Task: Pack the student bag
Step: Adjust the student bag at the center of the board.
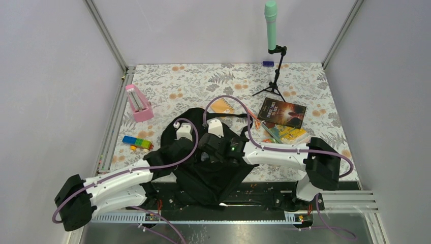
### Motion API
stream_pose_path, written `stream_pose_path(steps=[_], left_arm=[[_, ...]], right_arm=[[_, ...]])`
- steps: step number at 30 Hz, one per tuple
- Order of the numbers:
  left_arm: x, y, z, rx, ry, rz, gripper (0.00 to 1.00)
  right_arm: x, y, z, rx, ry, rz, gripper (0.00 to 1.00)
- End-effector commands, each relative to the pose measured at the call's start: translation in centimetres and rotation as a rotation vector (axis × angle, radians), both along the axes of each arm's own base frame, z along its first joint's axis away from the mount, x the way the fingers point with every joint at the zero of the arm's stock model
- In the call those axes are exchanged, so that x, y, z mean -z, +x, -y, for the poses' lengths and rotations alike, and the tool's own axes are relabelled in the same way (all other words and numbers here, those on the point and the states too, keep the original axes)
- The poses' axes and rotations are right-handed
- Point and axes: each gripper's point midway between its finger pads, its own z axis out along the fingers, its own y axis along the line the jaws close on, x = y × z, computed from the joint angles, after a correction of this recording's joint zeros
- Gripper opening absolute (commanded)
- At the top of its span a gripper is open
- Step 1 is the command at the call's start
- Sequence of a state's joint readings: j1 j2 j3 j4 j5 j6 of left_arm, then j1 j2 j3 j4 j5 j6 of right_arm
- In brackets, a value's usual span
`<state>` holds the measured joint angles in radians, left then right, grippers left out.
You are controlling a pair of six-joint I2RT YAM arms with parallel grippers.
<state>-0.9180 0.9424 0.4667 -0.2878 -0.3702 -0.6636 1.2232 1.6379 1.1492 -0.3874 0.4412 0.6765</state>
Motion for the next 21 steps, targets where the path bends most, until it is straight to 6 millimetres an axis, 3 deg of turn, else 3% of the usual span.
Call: stream_pose_path(steps=[1, 9, 14, 18, 21], left_arm=[[-6.7, 3.6, -0.7, -0.151, -0.090, 0.216, 0.00], [-14.6, 4.9, -3.0, -0.247, -0.162, 0.433, 0.00], [-19.6, 4.7, -4.0, -0.218, -0.179, 0.536, 0.00], [-23.1, 4.3, -4.5, -0.189, -0.168, 0.582, 0.00], [-23.9, 4.1, -3.9, -0.131, -0.136, 0.569, 0.00]], right_arm=[[-5.4, 2.1, 0.5, 0.048, 0.037, 0.155, 0.00], [-11.9, 4.4, 0.5, 0.078, 0.139, 0.316, 0.00], [-14.6, 5.6, -0.2, 0.066, 0.248, 0.401, 0.00], [-13.3, 6.5, -0.4, 0.076, 0.304, 0.397, 0.00], [-11.1, 6.4, -0.5, 0.063, 0.291, 0.354, 0.00]])
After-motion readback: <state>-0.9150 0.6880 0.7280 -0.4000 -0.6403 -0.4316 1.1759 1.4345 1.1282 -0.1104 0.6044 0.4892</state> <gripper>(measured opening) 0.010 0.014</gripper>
